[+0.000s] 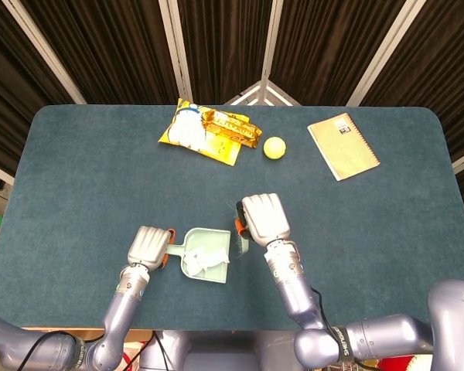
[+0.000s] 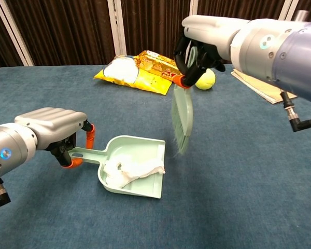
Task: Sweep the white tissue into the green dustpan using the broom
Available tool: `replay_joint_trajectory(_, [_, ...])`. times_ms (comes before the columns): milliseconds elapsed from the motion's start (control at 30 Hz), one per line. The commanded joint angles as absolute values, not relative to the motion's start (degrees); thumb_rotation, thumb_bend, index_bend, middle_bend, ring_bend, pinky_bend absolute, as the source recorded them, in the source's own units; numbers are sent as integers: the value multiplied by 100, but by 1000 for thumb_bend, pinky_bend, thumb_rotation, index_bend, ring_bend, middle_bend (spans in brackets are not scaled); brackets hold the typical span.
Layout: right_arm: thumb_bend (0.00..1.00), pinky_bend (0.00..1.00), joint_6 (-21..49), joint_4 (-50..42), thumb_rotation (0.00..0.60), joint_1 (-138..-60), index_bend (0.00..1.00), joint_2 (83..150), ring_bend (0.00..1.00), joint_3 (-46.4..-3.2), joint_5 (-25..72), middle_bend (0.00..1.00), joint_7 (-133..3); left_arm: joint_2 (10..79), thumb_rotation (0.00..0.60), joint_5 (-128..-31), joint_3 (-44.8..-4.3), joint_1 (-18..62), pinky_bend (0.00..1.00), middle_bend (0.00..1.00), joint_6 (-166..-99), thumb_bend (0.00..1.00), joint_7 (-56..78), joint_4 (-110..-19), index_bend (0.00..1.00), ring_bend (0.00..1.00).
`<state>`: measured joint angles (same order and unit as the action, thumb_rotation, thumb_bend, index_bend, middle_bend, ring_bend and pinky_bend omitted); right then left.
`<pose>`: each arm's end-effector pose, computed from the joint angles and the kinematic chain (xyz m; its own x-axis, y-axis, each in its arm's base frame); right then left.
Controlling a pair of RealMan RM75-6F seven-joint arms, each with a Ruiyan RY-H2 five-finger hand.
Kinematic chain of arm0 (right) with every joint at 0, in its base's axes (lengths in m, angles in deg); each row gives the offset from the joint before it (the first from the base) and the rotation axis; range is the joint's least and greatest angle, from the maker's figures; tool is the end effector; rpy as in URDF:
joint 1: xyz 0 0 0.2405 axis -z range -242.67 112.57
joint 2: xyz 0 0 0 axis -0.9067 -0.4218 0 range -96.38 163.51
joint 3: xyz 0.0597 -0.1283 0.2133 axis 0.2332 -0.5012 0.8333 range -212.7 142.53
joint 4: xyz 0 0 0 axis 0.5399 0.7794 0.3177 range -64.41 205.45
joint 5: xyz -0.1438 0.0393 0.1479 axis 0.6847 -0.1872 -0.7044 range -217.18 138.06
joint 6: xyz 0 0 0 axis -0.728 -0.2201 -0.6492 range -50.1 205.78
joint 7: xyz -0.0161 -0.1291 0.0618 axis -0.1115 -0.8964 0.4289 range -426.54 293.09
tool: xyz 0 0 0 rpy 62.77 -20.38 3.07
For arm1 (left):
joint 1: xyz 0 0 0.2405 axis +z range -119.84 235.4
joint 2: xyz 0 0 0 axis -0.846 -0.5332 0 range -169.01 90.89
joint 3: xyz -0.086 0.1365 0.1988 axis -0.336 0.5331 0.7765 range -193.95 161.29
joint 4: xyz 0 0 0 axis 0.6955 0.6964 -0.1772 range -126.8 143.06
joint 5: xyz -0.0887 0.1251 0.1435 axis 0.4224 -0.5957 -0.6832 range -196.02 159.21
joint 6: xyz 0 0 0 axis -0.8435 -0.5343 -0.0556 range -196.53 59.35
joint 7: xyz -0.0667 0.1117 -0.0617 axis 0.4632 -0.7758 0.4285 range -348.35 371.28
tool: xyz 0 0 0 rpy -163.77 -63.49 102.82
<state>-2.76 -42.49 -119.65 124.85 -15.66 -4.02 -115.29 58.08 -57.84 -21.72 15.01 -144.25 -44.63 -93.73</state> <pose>-0.0201 -0.3122 0.0166 0.3431 -0.1896 0.9200 -0.9221 -0.2546 0.2914 -0.1268 0.2711 -0.0493 0.6101 0.3454 0.7131 0.7920 -0.2380 -0.5623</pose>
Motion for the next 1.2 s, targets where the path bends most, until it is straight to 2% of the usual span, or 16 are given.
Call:
replay_joint_trajectory(33, [410, 814, -259, -4159, 600, -11908, 766, 12413, 913, -1661, -325, 883, -11509, 5812, 600, -5782, -2155, 1508, 1000, 977, -14430, 461, -4472, -9371, 551, 995])
replay_joint_trajectory(67, [410, 814, -253, -4129, 600, -11887, 766, 12389, 913, -1695, -299, 883, -11500, 5806, 600, -5777, -2146, 1509, 1000, 964, -14427, 296, -4482, -9368, 483, 992])
replay_joint_trajectory(133, [410, 815, -237, -4091, 600, -11848, 766, 12353, 914, -1737, -273, 883, -11469, 5783, 600, -5764, -2125, 1504, 1000, 940, -14438, 92, -4537, -9362, 390, 988])
replay_joint_trajectory(167, [410, 815, -221, -4075, 600, -11825, 766, 12334, 914, -1756, -259, 883, -11438, 5768, 600, -5761, -2113, 1498, 1000, 925, -14460, 22, -4586, -9360, 329, 986])
replay_joint_trajectory(300, [410, 815, -182, -4017, 600, -11755, 766, 12276, 914, -1820, -220, 883, -11372, 5666, 600, -5789, -2099, 1499, 1000, 888, -14519, 0, -4657, -9420, 205, 979])
replay_joint_trajectory(467, [410, 814, -168, -3939, 600, -11722, 766, 12273, 914, -1838, -204, 883, -11345, 5402, 600, -5897, -2103, 1557, 1000, 868, -14534, 0, -4536, -9588, 145, 972])
replay_joint_trajectory(667, [410, 814, -197, -3609, 600, -11636, 766, 12277, 913, -1896, -184, 883, -11311, 4830, 600, -6120, -2214, 1728, 1000, 861, -14626, 0, -4106, -9953, 139, 969])
replay_joint_trajectory(833, [409, 812, -115, -3357, 600, -11548, 762, 12169, 908, -1913, -136, 883, -11216, 4329, 600, -6371, -2113, 1881, 1000, 860, -14497, 0, -3747, -10177, 139, 968])
replay_joint_trajectory(867, [409, 794, -126, -3361, 600, -11524, 734, 12143, 889, -1931, -120, 879, -11221, 4261, 600, -6409, -2095, 1907, 1000, 858, -14478, 0, -3686, -10190, 138, 966])
replay_joint_trajectory(900, [409, 755, -143, -3372, 600, -11496, 673, 12126, 845, -1961, -119, 848, -11231, 4219, 600, -6433, -2086, 1925, 1000, 856, -14468, 0, -3645, -10197, 138, 964])
replay_joint_trajectory(967, [410, 641, -166, -3408, 600, -11433, 487, 12062, 711, -2025, -160, 724, -11290, 4105, 600, -6507, -2067, 1976, 1000, 851, -14438, 0, -3513, -10207, 138, 960])
replay_joint_trajectory(1033, [410, 493, -160, -3444, 600, -11404, 238, 12000, 525, -2052, -217, 537, -11355, 4022, 600, -6566, -2063, 2017, 1000, 845, -14420, 0, -3401, -10211, 138, 956])
replay_joint_trajectory(1067, [410, 437, -172, -3463, 600, -11390, 155, 11967, 457, -2059, -238, 472, -11392, 3976, 600, -6597, -2065, 2041, 1000, 840, -14412, 0, -3336, -10214, 138, 953])
replay_joint_trajectory(1100, [410, 338, -167, -3454, 600, -11392, 52, 11940, 341, -2035, -264, 362, -11417, 3933, 600, -6626, -2070, 2063, 1000, 835, -14405, 0, -3271, -10217, 139, 950])
replay_joint_trajectory(1133, [410, 268, -130, -3426, 600, -11407, 13, 11917, 264, -2000, -316, 288, -11439, 3890, 600, -6653, -2077, 2086, 1000, 832, -14400, 0, -3204, -10222, 139, 949])
replay_joint_trajectory(1200, [409, 144, -141, -3437, 600, -11421, 0, 11874, 127, -1965, -388, 157, -11528, 3807, 600, -6703, -2097, 2128, 1000, 826, -14390, 0, -3076, -10238, 138, 944])
